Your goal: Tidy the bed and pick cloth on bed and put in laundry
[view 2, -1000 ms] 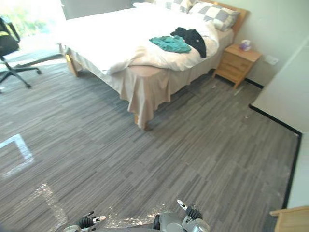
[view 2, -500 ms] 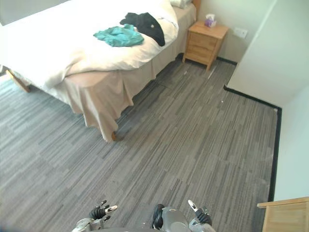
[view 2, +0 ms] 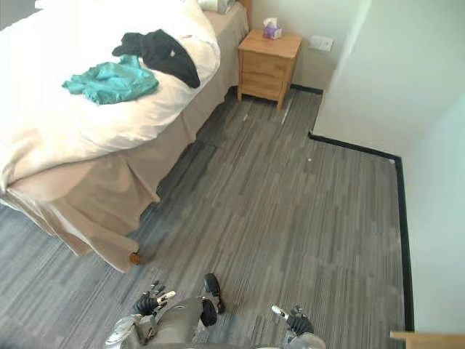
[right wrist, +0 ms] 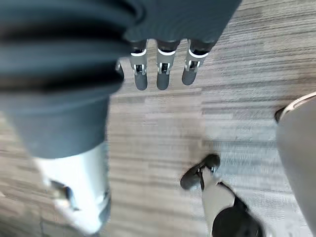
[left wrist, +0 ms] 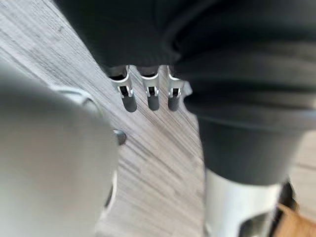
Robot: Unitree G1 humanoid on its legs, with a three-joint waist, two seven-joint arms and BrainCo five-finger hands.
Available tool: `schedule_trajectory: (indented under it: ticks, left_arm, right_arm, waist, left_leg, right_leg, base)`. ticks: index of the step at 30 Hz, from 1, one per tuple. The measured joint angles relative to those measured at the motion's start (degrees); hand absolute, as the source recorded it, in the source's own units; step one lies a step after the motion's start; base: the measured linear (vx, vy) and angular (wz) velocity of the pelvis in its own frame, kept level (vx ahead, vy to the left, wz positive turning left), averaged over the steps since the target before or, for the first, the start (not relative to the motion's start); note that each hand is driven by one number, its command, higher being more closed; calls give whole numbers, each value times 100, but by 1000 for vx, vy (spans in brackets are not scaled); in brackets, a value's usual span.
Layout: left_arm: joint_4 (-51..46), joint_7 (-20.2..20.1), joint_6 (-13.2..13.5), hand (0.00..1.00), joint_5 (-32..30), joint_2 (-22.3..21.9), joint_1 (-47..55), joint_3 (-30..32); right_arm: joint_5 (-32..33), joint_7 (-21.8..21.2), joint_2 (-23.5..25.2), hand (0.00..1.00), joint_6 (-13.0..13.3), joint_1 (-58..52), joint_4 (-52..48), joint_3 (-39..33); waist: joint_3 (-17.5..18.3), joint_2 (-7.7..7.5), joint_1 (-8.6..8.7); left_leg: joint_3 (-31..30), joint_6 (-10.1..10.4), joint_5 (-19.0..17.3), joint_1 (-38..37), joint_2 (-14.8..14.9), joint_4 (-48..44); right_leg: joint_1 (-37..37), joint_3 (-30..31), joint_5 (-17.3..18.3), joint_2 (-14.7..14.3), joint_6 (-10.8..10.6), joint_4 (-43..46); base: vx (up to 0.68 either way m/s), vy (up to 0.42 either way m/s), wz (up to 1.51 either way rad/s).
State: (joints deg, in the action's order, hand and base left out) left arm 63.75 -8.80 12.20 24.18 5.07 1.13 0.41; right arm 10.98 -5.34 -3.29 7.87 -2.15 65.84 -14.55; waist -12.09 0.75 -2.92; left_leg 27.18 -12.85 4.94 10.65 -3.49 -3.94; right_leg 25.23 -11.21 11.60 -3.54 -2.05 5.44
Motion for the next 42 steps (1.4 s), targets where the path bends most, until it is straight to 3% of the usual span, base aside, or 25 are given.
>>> schedule_trajectory:
  ticks: [3,4,5,8,10,13,15,16,17,18,19,20,21,24,25,26,27,28,31,32,33,36,38,41,42]
  left_arm:
    - [5,48,-175,0,-42,40,56,-53]
    - [27,50,-212,0,-56,40,62,-210]
    - [68,55,-221,0,-55,86,47,-323]
    - [87,179,-238,0,-32,124,82,-570]
    - [110,171,-219,0,2,121,77,-695]
    - [49,163,-191,0,23,-23,107,-298]
    - [-12,144,-216,0,13,-95,112,110]
    - [-52,115,-231,0,5,-112,114,217]
    - [-134,66,-252,0,2,-128,131,435]
    - [-176,27,-255,0,-9,-150,221,703]
    - [-173,30,-276,0,-10,-200,229,782]
    - [-151,30,-303,0,-21,-325,210,816]
    - [-184,0,-295,0,-35,-498,240,882]
    - [-213,4,-287,0,-21,-534,253,890]
    - [-278,-1,-275,0,-17,-526,296,889]
    - [-337,-19,-213,0,-16,-525,346,882]
    - [-400,-117,-111,0,-20,-526,399,875]
    - [-402,-162,-73,0,-22,-529,411,859]
    - [-404,-239,-29,0,-24,-458,423,650]
    - [-392,-252,-64,0,-27,-398,391,451]
    - [-388,-261,-85,0,-29,-365,335,355]
    - [-155,-337,-187,0,-66,-228,254,55]
    - [-131,-336,-215,0,-62,-81,205,-100]
    - [-24,-335,-304,0,-58,23,187,-322]
    - [86,-409,-323,0,725,82,146,-457]
  right_arm:
    - [-118,-37,75,0,-1,31,164,-60]
    - [-118,-66,103,0,19,5,170,-177]
    - [-124,-74,95,0,65,41,154,-232]
    - [-106,-68,30,0,196,32,22,-282]
    - [-35,-67,0,0,317,24,-81,-296]
    - [216,-48,90,0,388,-24,-239,-225]
    - [288,4,145,0,375,26,-336,178]
    - [290,30,147,0,372,28,-367,277]
    - [298,62,164,0,365,29,-407,460]
    - [357,95,200,0,336,23,-430,595]
    - [403,108,181,0,304,37,-439,597]
    - [521,120,55,0,236,88,-460,606]
    - [657,152,42,0,156,226,-458,673]
    - [782,174,125,0,-35,356,-526,924]
    - [786,180,229,0,-153,357,-523,1014]
    - [785,182,281,0,-244,336,-481,1064]
    - [705,187,292,0,-331,333,-413,1027]
    - [624,193,295,0,-350,330,-382,976]
    - [553,226,214,0,-378,291,-275,674]
    - [557,262,144,0,-380,241,-275,529]
    - [556,299,97,0,-399,237,-220,475]
    - [559,346,54,0,-463,206,12,200]
    - [557,362,65,0,-501,205,117,108]
    - [554,393,93,0,-499,183,146,13]
    - [347,444,99,0,-487,164,149,-93]
  waist:
    - [200,-143,-49]
    - [270,-105,18]
    - [258,-127,79]
    - [197,-79,171]
    - [205,-44,315]
    - [226,25,228]
    - [251,-52,149]
    - [259,-84,124]
    - [263,-172,51]
    - [311,-332,32]
    - [299,-289,34]
    - [307,-40,29]
    - [313,81,16]
    - [321,116,8]
    - [323,119,-9]
    - [306,83,-16]
    - [348,188,-18]
    - [366,190,0]
    - [401,172,18]
    - [411,185,59]
    - [421,186,48]
    - [669,92,116]
    - [706,-30,106]
    - [730,-73,190]
    - [725,-65,230]
  left_leg:
    - [-313,-80,-461,-446,-502,-14]
    - [-666,-66,-623,-692,-665,6]
    - [-966,-34,-764,-980,-815,3]
    - [-1759,108,-975,-1666,-939,70]
    - [-2499,192,-1099,-1997,-828,183]
    - [-3426,181,-1372,-2290,-465,146]
    - [-3944,319,-1656,-2467,-238,44]
    - [-4041,390,-1752,-2502,-218,-25]
    - [-3995,653,-1953,-2611,-230,-171]
    - [-3822,1026,-2225,-2725,-239,-428]
    - [-3693,1184,-2353,-2822,-143,-541]
    - [-3378,1352,-2443,-2967,160,-679]
    - [-3067,1553,-2303,-2967,349,-839]
    - [-2757,1593,-1786,-2876,519,-1405]
    - [-2661,1680,-1517,-2625,615,-2190]
    - [-2491,1744,-1479,-2337,776,-2876]
    - [-1980,1724,-1806,-1913,1124,-3677]
    - [-1772,1702,-1904,-1790,1241,-3725]
    - [-1174,1673,-1954,-1721,1362,-2283]
    - [-1194,1705,-1518,-1734,1361,-1058]
    - [-1229,1793,-1316,-1740,1365,-636]
    - [-1217,1891,-1231,-1800,1246,-28]
    - [-1198,1897,-1202,-1803,1163,97]
    - [-1189,1875,-1122,-1834,1048,156]
    - [-1193,1857,-1043,-1868,971,206]
  right_leg:
    - [-497,-282,-143,488,-167,1837]
    - [-1052,-379,-766,741,-164,3286]
    - [-1623,-380,-784,1059,-122,4622]
    - [-2653,-366,90,1376,-253,5549]
    - [-3284,-228,529,1292,-279,4976]
    - [-3998,211,351,940,-247,2914]
    - [-4218,291,-470,782,-203,1091]
    - [-4238,286,-653,771,-222,717]
    - [-4229,289,-948,791,-267,220]
    - [-4027,310,-1413,870,-86,-38]
    - [-3871,245,-1879,877,161,-21]
    - [-3768,22,-1965,727,465,300]
    - [-3697,-131,-1674,697,490,582]
    - [-3342,-397,-1210,662,551,693]
    - [-3039,-431,-1070,601,582,522]
    - [-2813,-444,-1006,553,614,316]
    - [-2433,-610,-986,474,619,4]
    - [-2310,-672,-991,472,615,-88]
    - [-1932,-756,-974,559,560,-393]
    - [-1880,-801,-965,570,495,-484]
    - [-1852,-798,-959,558,442,-502]
    - [-1861,-864,-1101,549,251,-894]
    - [-1857,-865,-1169,587,183,-1035]
    - [-1795,-867,-1193,684,142,-1083]
    - [-1750,-895,-1188,758,109,-1082]
  base:
    - [431,96,56]
    - [487,74,105]
    - [508,66,117]
    - [569,40,145]
    - [506,-48,186]
    - [508,-134,148]
    - [545,-214,118]
    - [583,-301,98]
    - [730,-366,95]
    - [753,-352,100]
    - [635,-266,102]
    - [610,-248,86]
    - [586,-254,75]
    - [468,-239,55]
    - [374,-224,29]
    - [391,-246,26]
    - [292,-177,17]
    - [287,-159,24]
    - [211,-43,15]
    - [197,58,12]
    - [198,82,5]
    - [187,133,22]
    - [125,119,7]
    - [69,66,4]
    - [34,63,11]
